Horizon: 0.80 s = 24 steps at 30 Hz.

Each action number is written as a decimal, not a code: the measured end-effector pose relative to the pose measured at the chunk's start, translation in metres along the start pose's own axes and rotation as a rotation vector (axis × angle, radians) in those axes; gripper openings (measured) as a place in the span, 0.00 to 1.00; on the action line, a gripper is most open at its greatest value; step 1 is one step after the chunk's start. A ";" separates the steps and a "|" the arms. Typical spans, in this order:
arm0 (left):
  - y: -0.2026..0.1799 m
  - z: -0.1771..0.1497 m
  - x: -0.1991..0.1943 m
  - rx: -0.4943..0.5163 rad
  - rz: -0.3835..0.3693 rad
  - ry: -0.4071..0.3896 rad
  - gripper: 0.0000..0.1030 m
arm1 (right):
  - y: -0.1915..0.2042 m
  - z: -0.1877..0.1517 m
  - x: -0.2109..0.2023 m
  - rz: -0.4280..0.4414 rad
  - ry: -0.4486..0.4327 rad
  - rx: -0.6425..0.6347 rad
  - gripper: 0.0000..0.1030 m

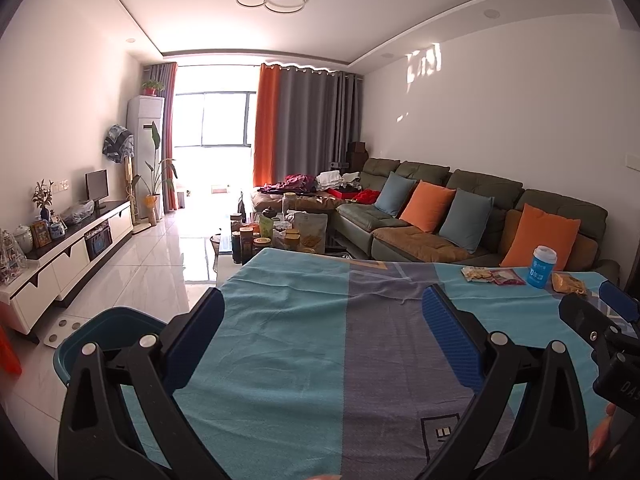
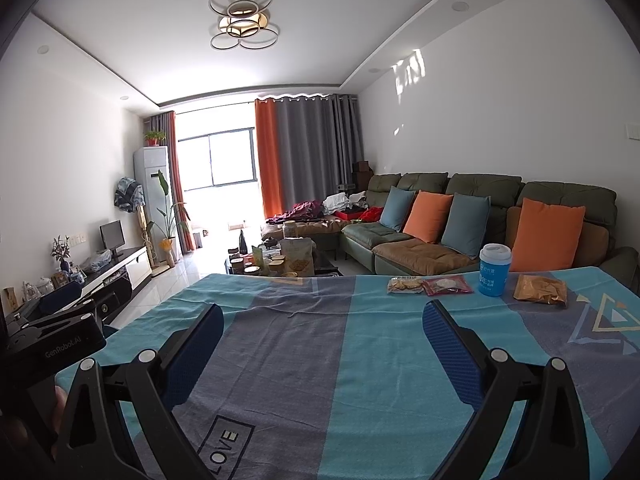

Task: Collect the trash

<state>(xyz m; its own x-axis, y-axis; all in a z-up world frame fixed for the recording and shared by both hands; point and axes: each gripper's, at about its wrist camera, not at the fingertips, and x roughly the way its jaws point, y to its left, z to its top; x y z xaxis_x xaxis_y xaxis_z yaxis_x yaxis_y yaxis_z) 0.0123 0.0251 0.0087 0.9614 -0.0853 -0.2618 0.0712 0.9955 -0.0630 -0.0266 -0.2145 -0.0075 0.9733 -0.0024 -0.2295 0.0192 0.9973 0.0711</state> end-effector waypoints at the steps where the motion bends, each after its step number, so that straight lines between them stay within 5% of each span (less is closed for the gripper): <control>1: 0.000 0.000 0.000 0.001 0.001 0.000 0.95 | 0.000 0.000 0.000 -0.002 0.000 -0.001 0.93; 24: 0.000 -0.003 0.004 0.003 0.003 0.008 0.95 | 0.000 0.000 0.002 -0.003 0.004 0.002 0.93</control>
<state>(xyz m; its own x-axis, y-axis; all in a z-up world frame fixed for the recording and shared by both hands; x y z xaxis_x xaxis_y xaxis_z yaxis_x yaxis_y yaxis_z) 0.0154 0.0244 0.0052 0.9594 -0.0830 -0.2696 0.0695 0.9958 -0.0593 -0.0243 -0.2148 -0.0078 0.9724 -0.0053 -0.2332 0.0227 0.9971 0.0724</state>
